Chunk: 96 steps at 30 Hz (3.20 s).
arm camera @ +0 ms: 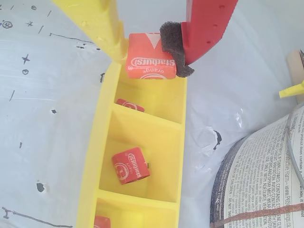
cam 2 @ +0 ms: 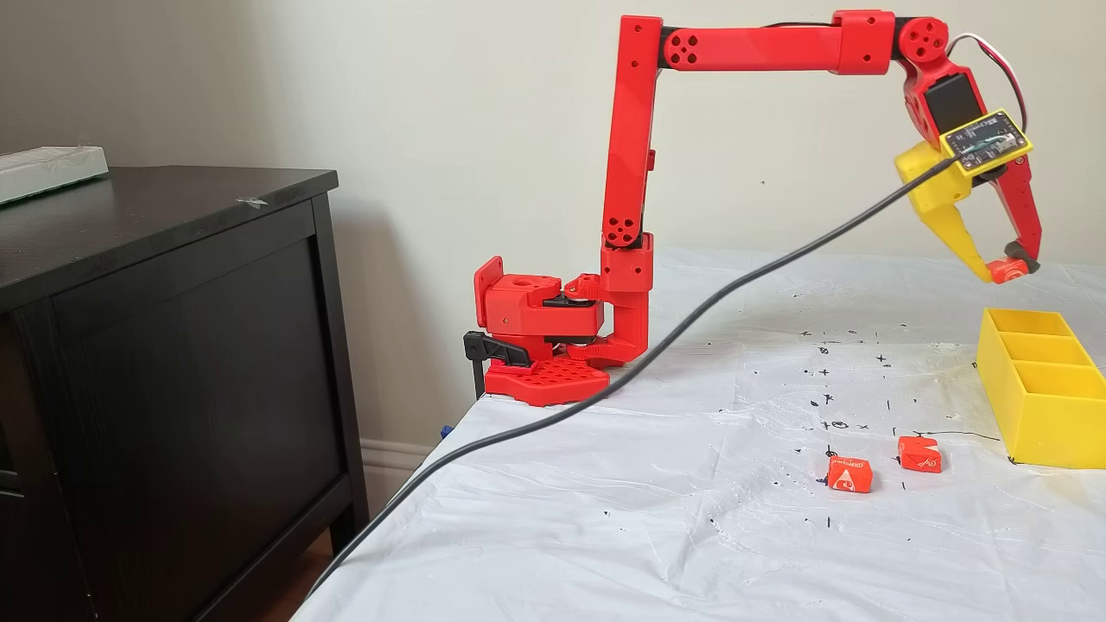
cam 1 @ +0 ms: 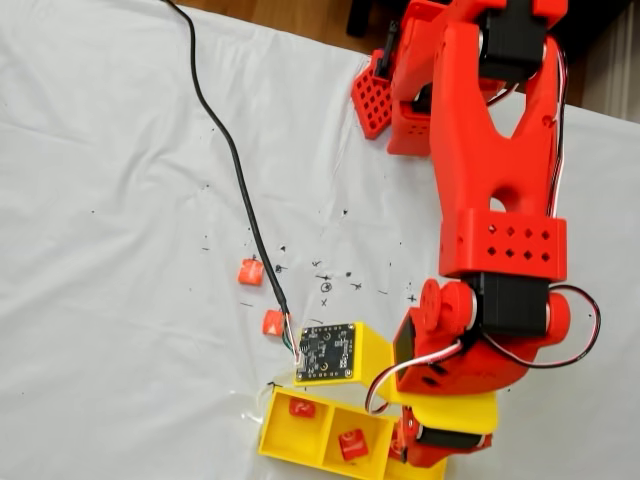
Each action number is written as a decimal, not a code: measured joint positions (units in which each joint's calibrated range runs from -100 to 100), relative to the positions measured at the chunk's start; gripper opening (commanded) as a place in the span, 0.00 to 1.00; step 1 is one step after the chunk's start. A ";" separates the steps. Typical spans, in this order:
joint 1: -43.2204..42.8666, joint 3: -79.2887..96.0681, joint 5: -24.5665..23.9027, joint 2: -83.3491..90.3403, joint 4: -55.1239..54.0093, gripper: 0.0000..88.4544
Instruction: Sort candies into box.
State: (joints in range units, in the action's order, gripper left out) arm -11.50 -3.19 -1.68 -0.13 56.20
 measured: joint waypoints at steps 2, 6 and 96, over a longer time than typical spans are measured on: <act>-0.16 -1.84 -0.15 -1.78 -0.31 0.00; -0.49 -2.89 -0.15 -4.24 -2.28 0.00; 26.17 9.98 14.90 0.42 9.65 0.38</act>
State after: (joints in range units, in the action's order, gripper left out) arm 14.67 6.78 13.21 0.30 65.86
